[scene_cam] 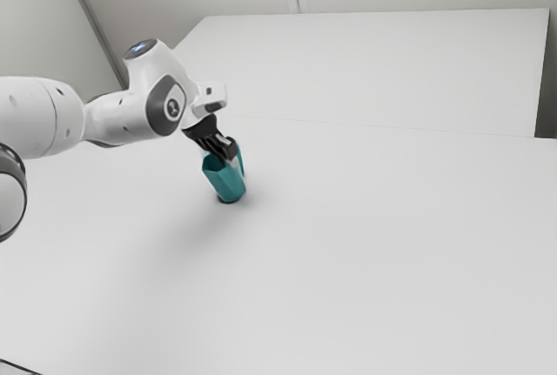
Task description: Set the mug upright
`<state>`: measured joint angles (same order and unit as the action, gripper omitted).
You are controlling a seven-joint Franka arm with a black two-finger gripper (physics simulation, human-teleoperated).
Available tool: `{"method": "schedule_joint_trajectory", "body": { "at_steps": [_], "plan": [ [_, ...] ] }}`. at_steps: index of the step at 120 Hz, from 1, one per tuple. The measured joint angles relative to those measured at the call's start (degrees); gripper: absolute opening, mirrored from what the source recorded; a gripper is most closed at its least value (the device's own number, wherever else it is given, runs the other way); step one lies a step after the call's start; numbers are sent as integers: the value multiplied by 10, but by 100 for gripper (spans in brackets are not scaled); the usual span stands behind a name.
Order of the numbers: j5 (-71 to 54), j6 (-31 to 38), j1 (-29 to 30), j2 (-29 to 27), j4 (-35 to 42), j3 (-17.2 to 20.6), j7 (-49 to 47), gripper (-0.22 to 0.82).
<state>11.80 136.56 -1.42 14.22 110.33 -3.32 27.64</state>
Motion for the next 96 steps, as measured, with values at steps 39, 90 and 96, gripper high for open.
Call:
{"method": "schedule_joint_trajectory", "body": {
  "at_steps": [39,90,96],
  "plan": [
    [-84,-46,-2,-99,-17,-5,-10,22],
    [-190,-252,-14,-188,-132,-33,-43,53],
    [-194,-270,-24,-194,-133,-45,-49,54]
  ]
}}
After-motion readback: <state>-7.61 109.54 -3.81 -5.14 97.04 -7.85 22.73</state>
